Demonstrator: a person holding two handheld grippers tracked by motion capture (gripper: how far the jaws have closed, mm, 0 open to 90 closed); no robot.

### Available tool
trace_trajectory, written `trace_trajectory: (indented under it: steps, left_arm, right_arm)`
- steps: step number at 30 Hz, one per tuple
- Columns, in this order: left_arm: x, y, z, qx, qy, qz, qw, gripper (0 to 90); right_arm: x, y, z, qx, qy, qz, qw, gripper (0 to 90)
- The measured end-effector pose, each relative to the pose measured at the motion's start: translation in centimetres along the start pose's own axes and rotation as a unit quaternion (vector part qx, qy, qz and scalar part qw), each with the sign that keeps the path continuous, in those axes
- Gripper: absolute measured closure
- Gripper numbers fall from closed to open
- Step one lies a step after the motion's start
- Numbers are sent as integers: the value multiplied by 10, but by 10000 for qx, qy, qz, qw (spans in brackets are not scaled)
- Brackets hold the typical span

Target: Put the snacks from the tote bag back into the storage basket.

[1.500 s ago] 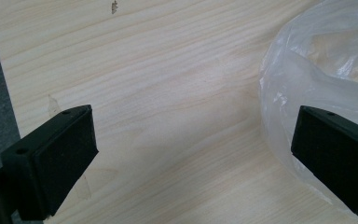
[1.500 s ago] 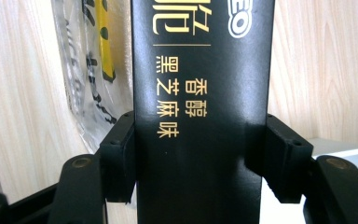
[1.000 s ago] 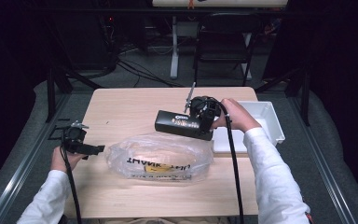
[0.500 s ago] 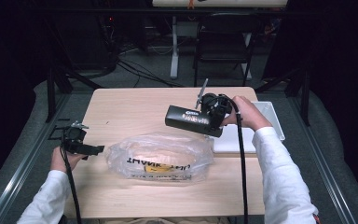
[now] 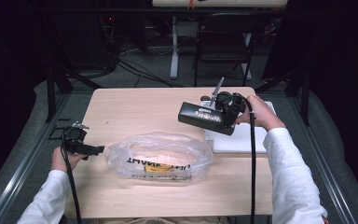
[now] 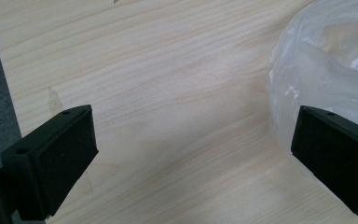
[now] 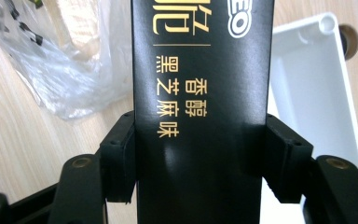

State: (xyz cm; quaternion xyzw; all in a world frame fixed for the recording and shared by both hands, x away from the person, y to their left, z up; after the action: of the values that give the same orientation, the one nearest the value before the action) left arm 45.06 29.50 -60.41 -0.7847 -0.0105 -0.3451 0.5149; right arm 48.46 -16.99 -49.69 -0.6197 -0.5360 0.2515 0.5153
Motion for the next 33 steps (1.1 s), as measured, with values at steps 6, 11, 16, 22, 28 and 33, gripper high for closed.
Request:
trace_trajectory:
  steps: [6,11,16,22,28,33]
  left_arm:
    - [0,0,0,12,-7,3,10000,1]
    - [-1,0,1,30,-1,37,10000,1]
    - [-1,1,1,55,2,68,10000,1]
    - [-1,1,0,56,-8,45,10000,2]
    - [-1,0,1,33,-41,-1,10000,1]
    - [0,-1,1,4,-49,-44,10000,1]
  right_arm:
    - [-15,2,-5,17,60,43,10000,378]
    - [-29,5,-9,11,120,88,9999,377]
    - [-42,8,-13,-11,187,143,9997,378]
    - [-58,12,-17,-47,240,276,9993,378]
    - [-71,14,-21,-55,340,288,9990,378]
    - [-82,18,-22,-25,410,331,9986,378]
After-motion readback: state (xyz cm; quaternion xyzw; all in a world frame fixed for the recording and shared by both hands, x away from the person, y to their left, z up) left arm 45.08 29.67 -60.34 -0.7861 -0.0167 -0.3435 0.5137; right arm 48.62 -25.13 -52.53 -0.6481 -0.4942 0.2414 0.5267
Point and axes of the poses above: each handheld gripper's, and its own axes: y roughly forward along the jaws, x roughly out of its top, z roughly to its left, the point moved 10 cm from there along y, roughly forward along the jaws, and after that the axes turned 13 degrees about -x, right-handed, at the moved point
